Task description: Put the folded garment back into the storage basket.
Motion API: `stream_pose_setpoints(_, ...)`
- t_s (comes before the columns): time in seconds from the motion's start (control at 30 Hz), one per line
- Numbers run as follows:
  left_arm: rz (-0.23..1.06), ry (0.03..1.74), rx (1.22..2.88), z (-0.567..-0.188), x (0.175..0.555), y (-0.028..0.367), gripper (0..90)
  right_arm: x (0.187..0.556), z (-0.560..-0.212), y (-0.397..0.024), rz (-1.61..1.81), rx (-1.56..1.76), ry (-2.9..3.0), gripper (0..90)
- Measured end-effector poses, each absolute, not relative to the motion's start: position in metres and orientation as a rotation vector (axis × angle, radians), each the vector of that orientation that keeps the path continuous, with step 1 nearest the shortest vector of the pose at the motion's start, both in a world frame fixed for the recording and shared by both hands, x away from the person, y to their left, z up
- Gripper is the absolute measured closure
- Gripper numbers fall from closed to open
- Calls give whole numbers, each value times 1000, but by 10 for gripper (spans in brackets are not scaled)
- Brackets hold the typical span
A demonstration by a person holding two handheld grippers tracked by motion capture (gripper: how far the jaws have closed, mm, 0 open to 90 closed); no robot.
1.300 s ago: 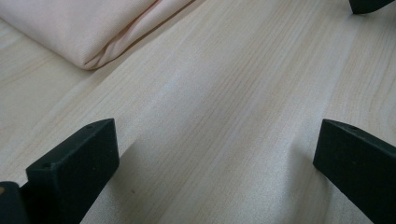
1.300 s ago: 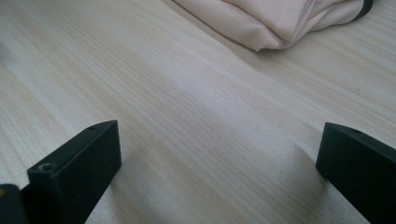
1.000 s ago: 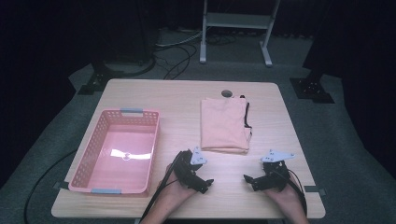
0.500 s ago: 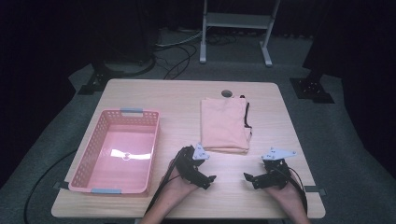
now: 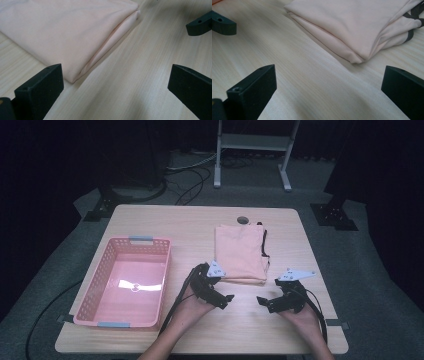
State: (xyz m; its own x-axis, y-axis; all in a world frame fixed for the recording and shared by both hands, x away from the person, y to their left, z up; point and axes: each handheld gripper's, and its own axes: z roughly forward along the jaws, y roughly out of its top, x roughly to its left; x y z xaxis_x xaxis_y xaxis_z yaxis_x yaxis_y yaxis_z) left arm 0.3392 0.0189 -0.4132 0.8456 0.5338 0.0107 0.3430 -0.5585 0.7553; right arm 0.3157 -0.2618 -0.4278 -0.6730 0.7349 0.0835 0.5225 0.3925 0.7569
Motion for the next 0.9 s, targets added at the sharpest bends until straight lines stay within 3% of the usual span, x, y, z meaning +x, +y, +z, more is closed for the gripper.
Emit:
stream_pose_setpoints(0.5,305,604,2181,-408,353,16,0,338,-415,-247,1194,1047,2403,1)
stream_pose_setpoints(0.9,238,581,2158,-421,363,17,0,357,-435,-236,1180,1054,2497,1)
